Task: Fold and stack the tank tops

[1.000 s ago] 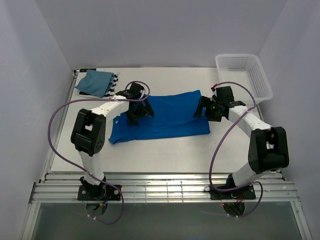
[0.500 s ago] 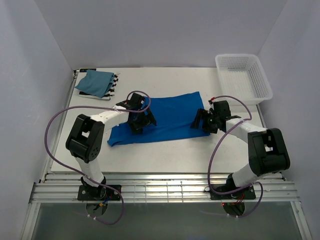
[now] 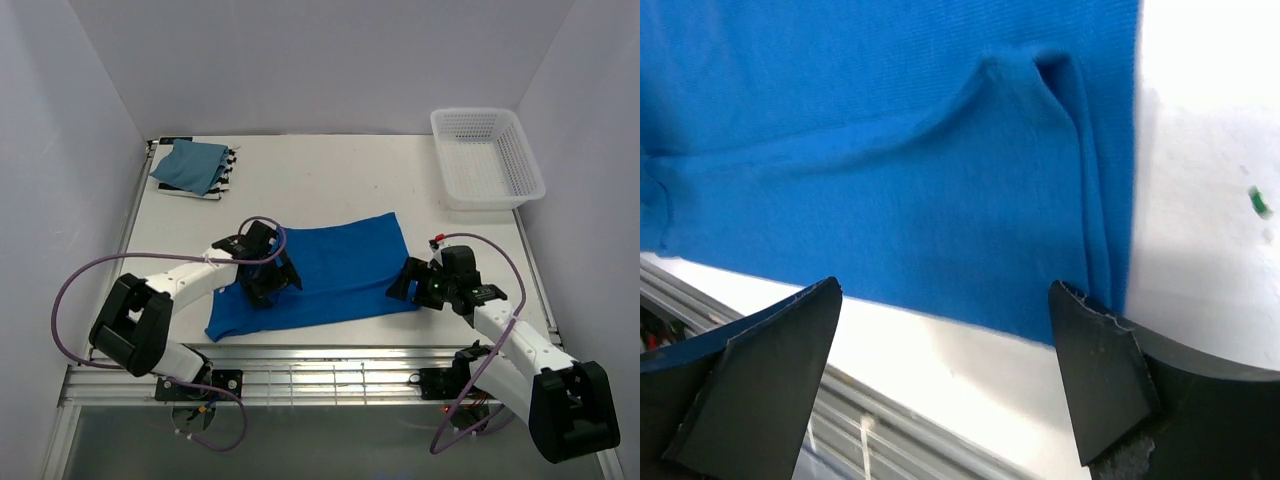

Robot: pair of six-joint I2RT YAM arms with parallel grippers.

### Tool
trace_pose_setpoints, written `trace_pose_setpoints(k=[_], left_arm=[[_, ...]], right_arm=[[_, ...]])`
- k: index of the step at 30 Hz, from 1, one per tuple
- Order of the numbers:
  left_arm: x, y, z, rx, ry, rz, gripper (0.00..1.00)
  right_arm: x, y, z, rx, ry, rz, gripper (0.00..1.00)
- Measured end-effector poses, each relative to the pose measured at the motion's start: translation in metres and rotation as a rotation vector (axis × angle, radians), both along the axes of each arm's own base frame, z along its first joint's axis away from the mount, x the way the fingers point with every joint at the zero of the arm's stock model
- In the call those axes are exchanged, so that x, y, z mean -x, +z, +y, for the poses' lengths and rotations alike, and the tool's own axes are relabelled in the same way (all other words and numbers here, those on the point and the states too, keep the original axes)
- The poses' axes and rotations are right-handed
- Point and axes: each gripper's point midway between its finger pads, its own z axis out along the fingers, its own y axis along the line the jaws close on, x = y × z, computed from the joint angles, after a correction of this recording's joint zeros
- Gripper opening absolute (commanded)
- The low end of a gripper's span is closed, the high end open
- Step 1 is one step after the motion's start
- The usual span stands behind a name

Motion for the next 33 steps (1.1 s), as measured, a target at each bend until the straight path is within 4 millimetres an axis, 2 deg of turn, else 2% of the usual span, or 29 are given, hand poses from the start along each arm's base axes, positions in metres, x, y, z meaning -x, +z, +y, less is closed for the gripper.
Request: trace_pose_setpoints(k=[3,5,8,11,13,16,19,22,25,28,33], left_arm=[[-0.007,0.013,0.003,-0.045,0.003,0.001,0.98],[-0.031,0.035,-0.001,-0.064,0.009,-0.055,0.98],[-0.075,0.069,-0.01,-0.072,0.02,-0.177,0.98],[-0.116,0.083,-0.006,-0.101,0.036,-0.242,0.98],[-0.139,0.076,0.005,-0.142,0.047,-0.24,0.98],[-0.169,0.052,0.019,-0.217,0.039,-0.209,0.98],[-0.191,0.024,0.028,-0.279,0.013,-0.178,0.98],[-0.199,0.004,0.029,-0.316,-0.017,-0.149,0.97],[-0.205,-0.006,0.03,-0.337,-0.034,-0.136,0.93],[-0.211,-0.011,0.029,-0.344,-0.046,-0.134,0.85],[-0.215,-0.016,0.026,-0.334,-0.067,-0.131,0.61]], right_arm=[[0.002,0.011,-0.005,0.034,0.006,0.004,0.9],[-0.008,0.025,-0.006,0.064,0.011,-0.011,0.9],[-0.044,0.059,-0.007,0.113,0.007,-0.088,0.9],[-0.086,0.089,-0.008,0.166,-0.016,-0.162,0.9],[-0.113,0.099,-0.009,0.202,-0.038,-0.19,0.9],[-0.144,0.1,-0.012,0.258,-0.07,-0.194,0.9],[-0.17,0.089,-0.014,0.312,-0.081,-0.168,0.9],[-0.189,0.072,-0.014,0.353,-0.079,-0.133,0.9],[-0.197,0.057,-0.015,0.382,-0.079,-0.101,0.9],[-0.201,0.046,-0.015,0.398,-0.076,-0.075,0.9],[-0.204,0.035,-0.017,0.42,-0.077,-0.05,0.9]])
